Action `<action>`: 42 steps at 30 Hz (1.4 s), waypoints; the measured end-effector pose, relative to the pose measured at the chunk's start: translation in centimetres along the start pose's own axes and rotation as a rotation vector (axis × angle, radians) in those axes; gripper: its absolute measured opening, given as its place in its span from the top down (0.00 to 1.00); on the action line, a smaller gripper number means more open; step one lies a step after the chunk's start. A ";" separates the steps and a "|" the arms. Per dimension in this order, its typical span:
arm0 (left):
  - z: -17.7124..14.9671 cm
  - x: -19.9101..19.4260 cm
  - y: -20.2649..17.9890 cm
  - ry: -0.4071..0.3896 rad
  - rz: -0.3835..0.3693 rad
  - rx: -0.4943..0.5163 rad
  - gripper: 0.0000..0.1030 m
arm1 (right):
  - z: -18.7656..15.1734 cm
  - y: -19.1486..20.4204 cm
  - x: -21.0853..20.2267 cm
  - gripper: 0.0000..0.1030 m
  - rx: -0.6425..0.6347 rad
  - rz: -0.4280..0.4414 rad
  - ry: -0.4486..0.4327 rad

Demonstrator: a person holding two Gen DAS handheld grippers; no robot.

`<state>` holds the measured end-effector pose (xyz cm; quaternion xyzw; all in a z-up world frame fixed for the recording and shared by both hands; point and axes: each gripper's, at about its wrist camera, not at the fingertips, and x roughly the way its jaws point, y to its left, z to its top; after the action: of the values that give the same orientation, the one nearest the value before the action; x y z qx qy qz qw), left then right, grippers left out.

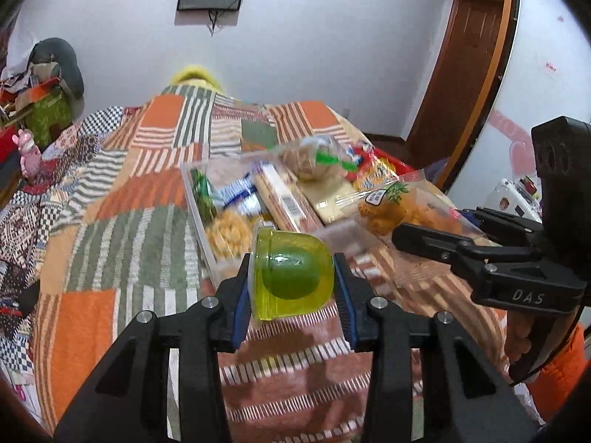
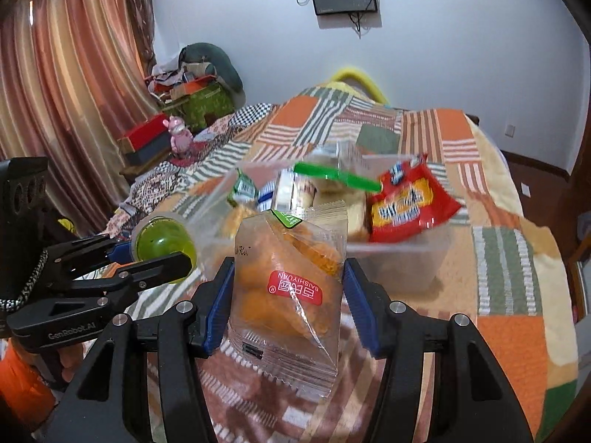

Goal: Organize snacks
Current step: 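Carry the jelly cup and puffed-snack bag into the clear box and release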

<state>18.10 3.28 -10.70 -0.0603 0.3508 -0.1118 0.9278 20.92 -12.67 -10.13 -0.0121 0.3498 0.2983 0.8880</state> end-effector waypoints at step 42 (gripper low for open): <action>3.1 3.0 3.3 -0.026 0.109 -0.070 0.45 | 2.2 -1.3 2.2 0.32 0.029 -0.017 0.010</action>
<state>22.86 5.80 -10.95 -0.0751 0.3451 -0.0481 0.9343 24.25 -12.14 -10.06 -0.0037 0.3586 0.2854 0.8888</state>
